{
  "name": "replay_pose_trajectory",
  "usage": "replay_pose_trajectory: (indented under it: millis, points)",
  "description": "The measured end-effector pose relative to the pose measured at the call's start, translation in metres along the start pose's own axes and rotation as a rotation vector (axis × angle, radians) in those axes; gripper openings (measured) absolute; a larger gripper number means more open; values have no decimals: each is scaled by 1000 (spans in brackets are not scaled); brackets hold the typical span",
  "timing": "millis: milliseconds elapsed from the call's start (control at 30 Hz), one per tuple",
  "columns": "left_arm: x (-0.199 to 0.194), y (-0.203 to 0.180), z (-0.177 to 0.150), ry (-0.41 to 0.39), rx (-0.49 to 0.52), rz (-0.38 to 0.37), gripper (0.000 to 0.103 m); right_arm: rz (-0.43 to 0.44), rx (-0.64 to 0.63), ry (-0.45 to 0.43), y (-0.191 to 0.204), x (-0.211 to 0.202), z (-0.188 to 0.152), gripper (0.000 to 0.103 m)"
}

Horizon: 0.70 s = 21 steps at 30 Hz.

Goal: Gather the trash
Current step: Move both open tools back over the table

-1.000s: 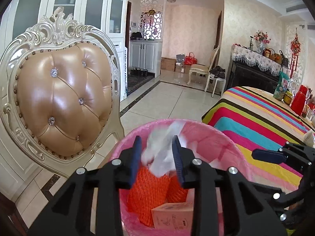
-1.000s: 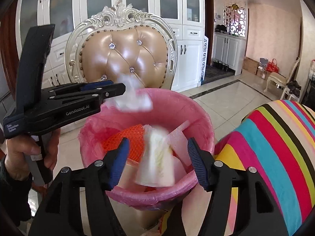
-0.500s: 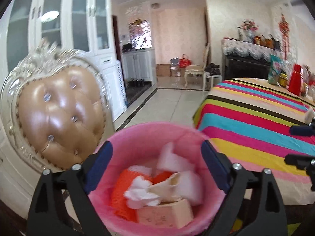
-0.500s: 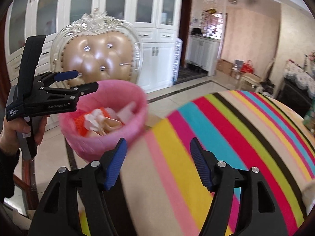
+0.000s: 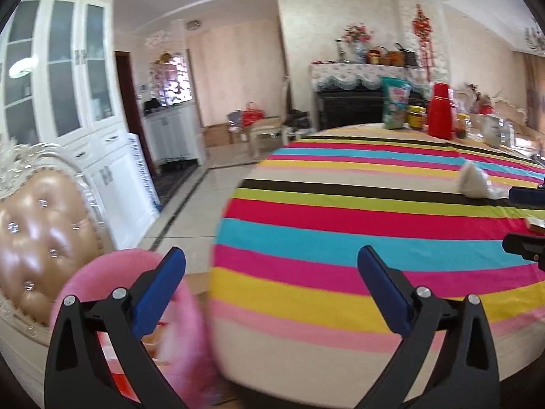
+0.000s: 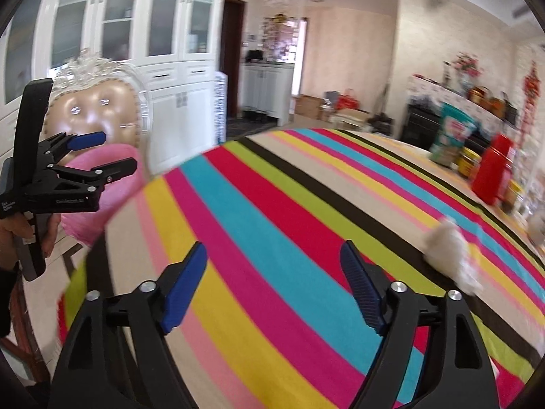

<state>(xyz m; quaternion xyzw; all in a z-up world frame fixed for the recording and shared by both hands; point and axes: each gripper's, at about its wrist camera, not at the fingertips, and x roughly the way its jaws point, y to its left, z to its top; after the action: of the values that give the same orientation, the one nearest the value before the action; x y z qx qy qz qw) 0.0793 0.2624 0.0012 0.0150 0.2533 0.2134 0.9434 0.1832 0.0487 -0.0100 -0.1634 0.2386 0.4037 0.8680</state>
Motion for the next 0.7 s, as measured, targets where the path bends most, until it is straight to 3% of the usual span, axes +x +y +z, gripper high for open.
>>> replay_pose_trajectory:
  millis: [333, 467, 700]
  points:
    - [19, -153, 21, 5, 141, -241, 98, -235, 202, 75, -128, -45, -75, 80]
    - [31, -208, 27, 23, 186, -309, 98, -286, 243, 95, -160, -57, -95, 83]
    - [57, -262, 48, 86, 114, -381, 98, -312, 365, 162, -214, -52, -123, 83]
